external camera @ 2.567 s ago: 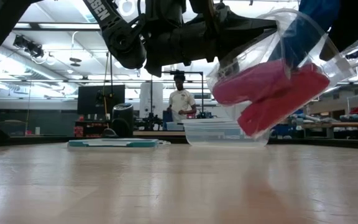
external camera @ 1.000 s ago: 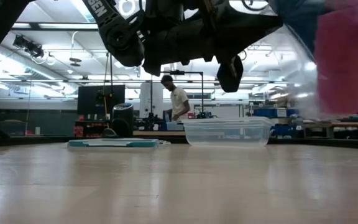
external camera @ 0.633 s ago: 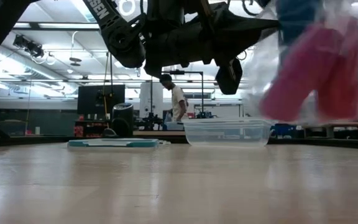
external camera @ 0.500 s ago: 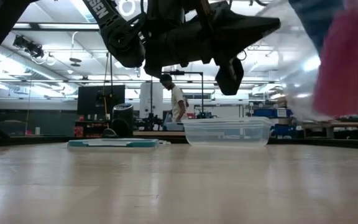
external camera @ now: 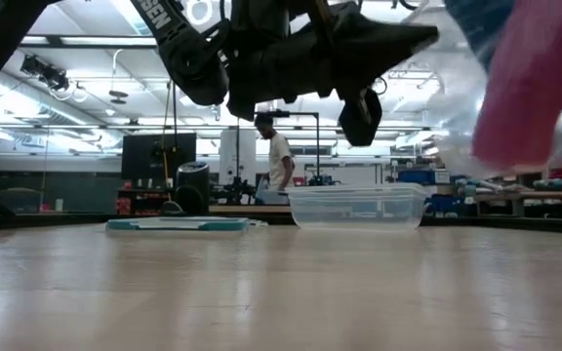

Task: Roll bandage
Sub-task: Put the blue bandage into the transparent zip bag

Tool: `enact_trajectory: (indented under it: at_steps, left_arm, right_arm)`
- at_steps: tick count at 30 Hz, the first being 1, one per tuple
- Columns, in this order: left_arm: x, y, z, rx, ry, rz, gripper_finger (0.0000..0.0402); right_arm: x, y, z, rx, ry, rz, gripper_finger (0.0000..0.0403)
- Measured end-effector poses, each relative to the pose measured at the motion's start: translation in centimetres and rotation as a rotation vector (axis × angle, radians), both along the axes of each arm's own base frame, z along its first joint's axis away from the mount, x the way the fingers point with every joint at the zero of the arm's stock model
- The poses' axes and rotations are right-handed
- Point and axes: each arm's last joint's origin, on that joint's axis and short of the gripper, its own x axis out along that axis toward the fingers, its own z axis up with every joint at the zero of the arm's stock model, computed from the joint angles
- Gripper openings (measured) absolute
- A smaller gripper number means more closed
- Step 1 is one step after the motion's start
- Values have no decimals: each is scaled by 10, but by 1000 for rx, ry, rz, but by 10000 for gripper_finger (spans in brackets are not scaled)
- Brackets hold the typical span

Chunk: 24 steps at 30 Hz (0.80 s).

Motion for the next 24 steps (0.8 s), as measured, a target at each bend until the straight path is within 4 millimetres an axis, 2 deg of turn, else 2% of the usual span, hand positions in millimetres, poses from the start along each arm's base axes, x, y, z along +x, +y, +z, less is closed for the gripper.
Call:
enact_trajectory:
  at_steps: [2,3,5,6,8,10,14,17,20,24]
  left_arm:
    - [0,1,-1,-4,1,3,0]
    - [0,1,0,-4,-4,5,0]
    - [0,1,1,-6,-10,9,0]
    - [0,2,1,-8,-13,12,0]
    - [0,2,1,-8,-15,11,0]
    - [0,2,1,-8,-15,10,0]
    - [0,4,2,-12,-20,21,0]
    - [0,4,2,-13,-20,25,0]
    - [0,3,3,-14,-25,22,0]
    - [0,4,3,-14,-27,14,0]
  right_arm:
    - [4,1,1,43,-49,47,0]
    - [4,-1,1,-2,-53,34,0]
    - [-1,-11,-2,-112,14,-51,0]
    - [-1,-12,-3,-82,36,-44,0]
    - [9,-4,-1,1,-82,50,0]
    - [17,1,4,3,-188,82,0]
    - [5,-16,0,-84,-5,-41,0]
    - [13,-11,1,-18,-64,0,0]
    - [4,-15,0,-35,43,-39,0]
    - [14,-8,-7,-27,8,23,0]
